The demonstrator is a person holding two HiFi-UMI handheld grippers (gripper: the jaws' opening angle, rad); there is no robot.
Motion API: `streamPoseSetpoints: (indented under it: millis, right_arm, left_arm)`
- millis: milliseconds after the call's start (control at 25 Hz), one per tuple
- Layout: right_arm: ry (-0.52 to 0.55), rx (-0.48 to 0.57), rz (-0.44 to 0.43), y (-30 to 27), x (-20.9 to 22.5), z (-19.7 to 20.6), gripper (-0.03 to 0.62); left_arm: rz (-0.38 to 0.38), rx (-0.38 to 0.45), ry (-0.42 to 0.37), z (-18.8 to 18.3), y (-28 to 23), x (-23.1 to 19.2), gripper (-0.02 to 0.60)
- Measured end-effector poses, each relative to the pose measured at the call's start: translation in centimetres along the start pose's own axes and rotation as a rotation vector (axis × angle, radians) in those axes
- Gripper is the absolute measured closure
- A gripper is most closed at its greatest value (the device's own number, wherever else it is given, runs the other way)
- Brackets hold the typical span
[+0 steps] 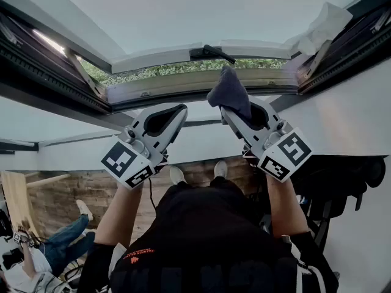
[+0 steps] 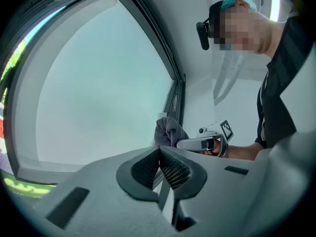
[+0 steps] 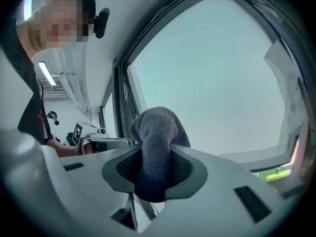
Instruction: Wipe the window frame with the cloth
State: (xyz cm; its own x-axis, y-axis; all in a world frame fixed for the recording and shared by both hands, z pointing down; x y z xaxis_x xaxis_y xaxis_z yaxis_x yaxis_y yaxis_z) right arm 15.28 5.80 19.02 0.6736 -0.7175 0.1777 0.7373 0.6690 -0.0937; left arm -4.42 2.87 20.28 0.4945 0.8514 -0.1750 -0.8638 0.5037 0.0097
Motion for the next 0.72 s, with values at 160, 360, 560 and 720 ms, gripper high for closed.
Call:
streamPoseSetpoints:
  millis: [160, 360, 560, 720]
  right_arm:
    - [0.006, 0.005, 0.010, -0.1, -0.3, -0.1, 0.488]
    - [0.005, 0.009, 0.041, -1.1, -2.0, 0.3, 0.482]
    - [-0.003, -0.022, 0.008, -4.2, -3.7, 1.8, 0.482]
    - [-0.023, -0.069, -0.074, -9.0, -5.1, 3.6, 0.482]
  left_arm:
    - [0.018, -0.006, -0.023, 0.0, 0.0, -0.1, 0.561]
    - [0.044, -0.010, -0.042, -0.1, 1.4, -0.6, 0.561]
    - [0.009, -0.018, -0.046, 0.8, 4.5, -1.9, 0.561]
    - [-0.088, -0.040, -0.011, 2.3, 8.6, -4.2, 0.561]
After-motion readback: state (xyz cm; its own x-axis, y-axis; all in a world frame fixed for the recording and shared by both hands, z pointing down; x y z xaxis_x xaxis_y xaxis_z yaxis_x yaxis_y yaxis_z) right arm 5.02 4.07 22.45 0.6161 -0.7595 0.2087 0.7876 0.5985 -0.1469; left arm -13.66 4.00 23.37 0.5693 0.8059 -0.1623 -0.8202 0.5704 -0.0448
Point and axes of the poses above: the fingertips, and each gripper's own axes: y backward along the fingers, x to its right, z out of its underside, the point moved 7 cm from there along y, backward along the fingers, and after that the axes turned 6 degrees about -z, right-handed, at the moved point
